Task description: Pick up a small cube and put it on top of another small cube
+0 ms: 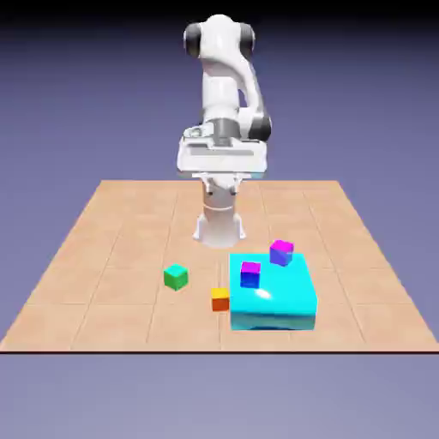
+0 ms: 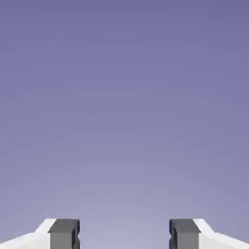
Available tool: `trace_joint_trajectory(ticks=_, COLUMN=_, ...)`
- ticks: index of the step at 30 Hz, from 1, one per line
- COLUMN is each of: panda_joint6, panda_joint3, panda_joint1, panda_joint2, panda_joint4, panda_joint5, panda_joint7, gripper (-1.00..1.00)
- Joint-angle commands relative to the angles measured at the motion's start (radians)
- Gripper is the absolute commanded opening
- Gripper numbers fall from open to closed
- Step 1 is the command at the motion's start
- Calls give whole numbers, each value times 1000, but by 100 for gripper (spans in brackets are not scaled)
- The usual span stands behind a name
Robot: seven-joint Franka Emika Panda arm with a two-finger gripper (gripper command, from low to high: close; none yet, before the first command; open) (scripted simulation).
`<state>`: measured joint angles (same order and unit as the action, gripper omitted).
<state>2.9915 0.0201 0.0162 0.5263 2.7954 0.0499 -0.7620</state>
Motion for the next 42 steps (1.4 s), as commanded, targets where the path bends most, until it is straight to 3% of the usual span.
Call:
trace_joint_trajectory(ticks=1, panda_joint6=-38, panda_joint3=17, panda_joint1=3, panda_joint2=-36, panda_joint4=-12, panda_joint5=41, panda_joint7=-17, gripper=0)
trace_joint_trajectory(ticks=22, panda_joint6=-829, panda_joint3=367, panda_joint1=76, panda_joint2=-796, panda_joint4=-266, panda_joint5=909, panda_joint7=-382, gripper=0)
trace_joint_trajectory(ticks=28, panda_joint6=-755, panda_joint3=271, panda_joint1=88, panda_joint2=-959, panda_joint4=-294, panda_joint5=1102, panda_joint7=-258, gripper=0)
trace_joint_trajectory(ticks=29, panda_joint6=-755, panda_joint3=271, panda_joint1=88, panda_joint2=-959, panda_joint4=-294, panda_joint5=1102, panda_joint7=-258, gripper=-100)
trace_joint_trajectory(ticks=36, panda_joint6=-874, panda_joint3=333, panda_joint1=88, panda_joint2=-777, panda_joint4=-298, panda_joint5=902, panda_joint7=-351, gripper=-100)
trace_joint_trajectory(ticks=42, panda_joint6=-785, panda_joint3=157, panda_joint1=-43, panda_joint2=-844, panda_joint4=-474, panda_joint5=645, panda_joint7=-269, gripper=-100)
